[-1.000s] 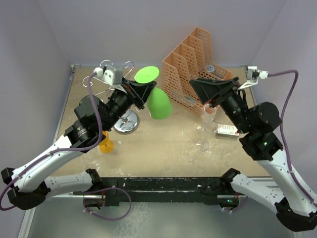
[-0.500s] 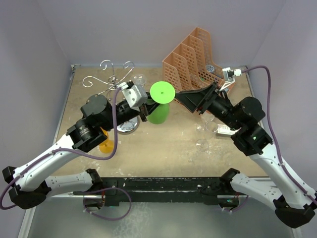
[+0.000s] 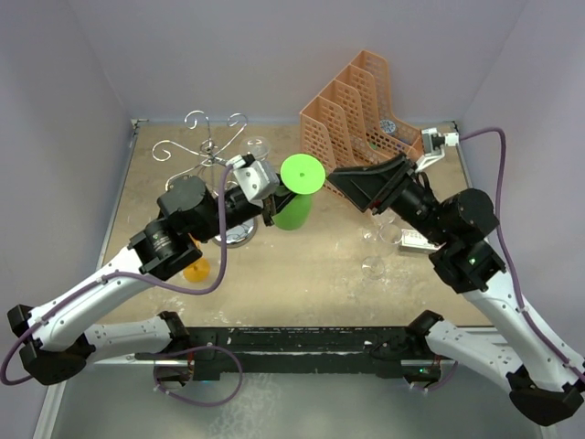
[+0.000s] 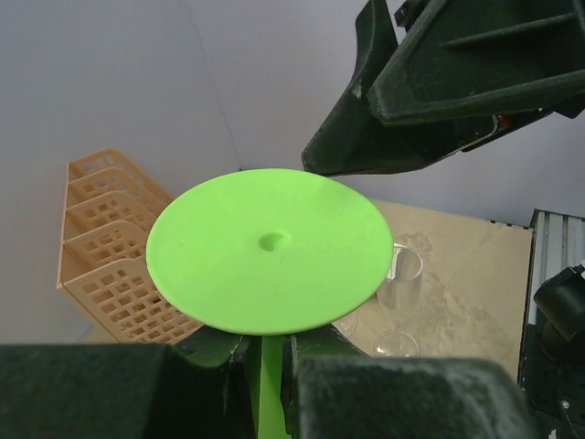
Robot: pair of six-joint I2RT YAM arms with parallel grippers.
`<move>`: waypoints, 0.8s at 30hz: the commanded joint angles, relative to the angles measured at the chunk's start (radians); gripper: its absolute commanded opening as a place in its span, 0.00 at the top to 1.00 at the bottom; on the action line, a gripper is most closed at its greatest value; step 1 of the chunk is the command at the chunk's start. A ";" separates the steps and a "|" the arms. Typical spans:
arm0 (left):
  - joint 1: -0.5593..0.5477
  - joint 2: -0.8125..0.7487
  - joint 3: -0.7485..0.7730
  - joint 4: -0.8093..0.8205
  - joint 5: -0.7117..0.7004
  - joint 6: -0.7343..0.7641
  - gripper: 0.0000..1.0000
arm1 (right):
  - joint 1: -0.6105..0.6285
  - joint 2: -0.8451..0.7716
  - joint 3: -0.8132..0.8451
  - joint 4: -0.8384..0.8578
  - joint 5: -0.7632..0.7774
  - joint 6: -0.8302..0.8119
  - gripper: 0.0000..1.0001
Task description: Place the wine glass upside down on the wine glass rack
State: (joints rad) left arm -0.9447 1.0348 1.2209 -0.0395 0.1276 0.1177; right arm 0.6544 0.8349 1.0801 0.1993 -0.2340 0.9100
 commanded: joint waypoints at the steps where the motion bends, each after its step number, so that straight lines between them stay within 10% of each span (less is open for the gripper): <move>1: 0.000 0.013 0.025 0.026 0.071 0.027 1.00 | 0.000 0.059 0.059 -0.003 -0.080 0.020 0.42; 8: 0.001 -0.009 0.018 0.021 0.120 0.033 1.00 | 0.000 0.111 0.062 0.000 -0.178 0.041 0.57; 14: 0.000 -0.029 -0.003 0.017 0.128 0.032 1.00 | 0.001 0.089 0.031 0.053 -0.189 0.132 1.00; 24: 0.000 -0.088 -0.035 0.014 0.075 -0.148 0.59 | 0.000 0.049 0.044 0.032 -0.155 0.215 1.00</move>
State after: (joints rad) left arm -0.9428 0.9905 1.1976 -0.0750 0.2161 0.1081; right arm 0.6552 0.9131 1.1069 0.2146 -0.4049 1.1225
